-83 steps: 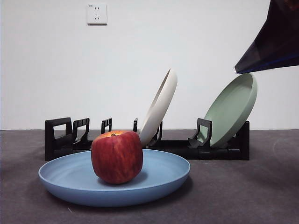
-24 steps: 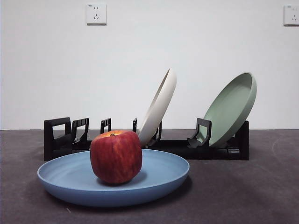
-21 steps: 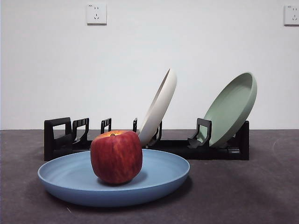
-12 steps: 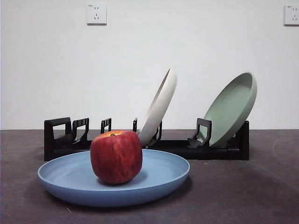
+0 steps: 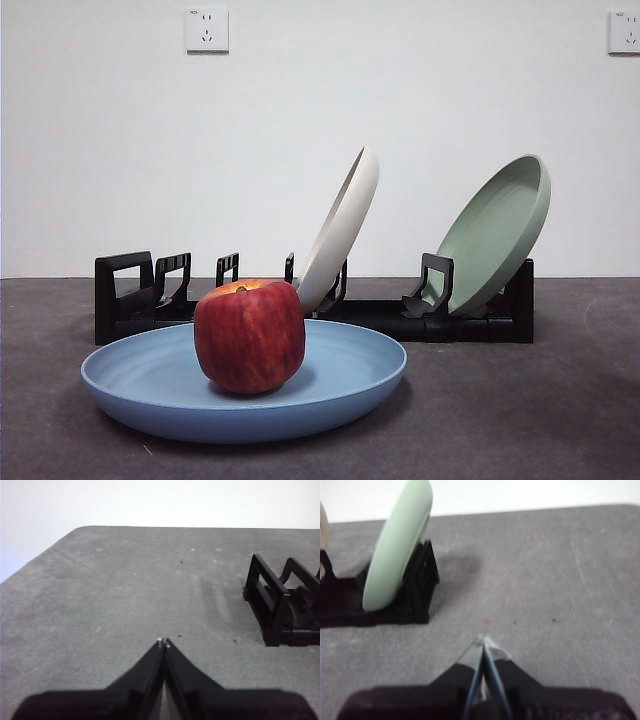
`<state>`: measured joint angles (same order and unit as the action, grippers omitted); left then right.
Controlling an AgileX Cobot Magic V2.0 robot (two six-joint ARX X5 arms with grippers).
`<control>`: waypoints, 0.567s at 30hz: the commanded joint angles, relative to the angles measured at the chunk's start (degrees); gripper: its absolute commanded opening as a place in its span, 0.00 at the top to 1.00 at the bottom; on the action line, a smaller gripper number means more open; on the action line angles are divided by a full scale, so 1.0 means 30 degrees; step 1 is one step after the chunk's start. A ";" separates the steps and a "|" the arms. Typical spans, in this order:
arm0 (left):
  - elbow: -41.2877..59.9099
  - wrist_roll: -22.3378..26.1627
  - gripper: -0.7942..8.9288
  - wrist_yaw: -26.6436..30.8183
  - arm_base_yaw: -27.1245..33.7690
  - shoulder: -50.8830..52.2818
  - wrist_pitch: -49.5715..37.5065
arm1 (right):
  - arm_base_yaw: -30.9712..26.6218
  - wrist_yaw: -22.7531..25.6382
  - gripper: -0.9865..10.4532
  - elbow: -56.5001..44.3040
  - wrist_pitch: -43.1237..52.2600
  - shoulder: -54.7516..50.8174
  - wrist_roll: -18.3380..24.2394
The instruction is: Take the blue plate from the plate rack,put the plate on the table,take the apple from the table,put the apple in the plate
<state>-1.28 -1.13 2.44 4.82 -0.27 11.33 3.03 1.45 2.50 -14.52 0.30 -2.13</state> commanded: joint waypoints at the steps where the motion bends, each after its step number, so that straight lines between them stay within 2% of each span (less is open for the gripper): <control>1: 0.0291 -0.0124 0.92 0.0058 0.0058 0.0058 -0.0146 | 0.0029 0.0000 0.92 -0.0255 0.0204 -0.0080 -0.0335; 5: 0.0291 -0.0124 0.92 0.0058 0.0058 0.0058 -0.0146 | 0.0036 -0.0022 0.92 -0.0255 0.0204 -0.0080 -0.0372; 8: 0.0291 -0.0124 0.92 0.0058 0.0058 0.0058 -0.0146 | 0.0029 0.0007 0.92 -0.0248 0.0197 -0.0080 -0.1515; 17: 0.0291 -0.0117 0.92 0.0058 0.0058 0.0058 -0.0146 | 0.0029 0.0138 0.92 -0.0240 0.0197 -0.0080 -0.1486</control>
<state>-1.28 -1.13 2.44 4.82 -0.27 11.33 3.03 1.61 2.44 -14.35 0.23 -5.82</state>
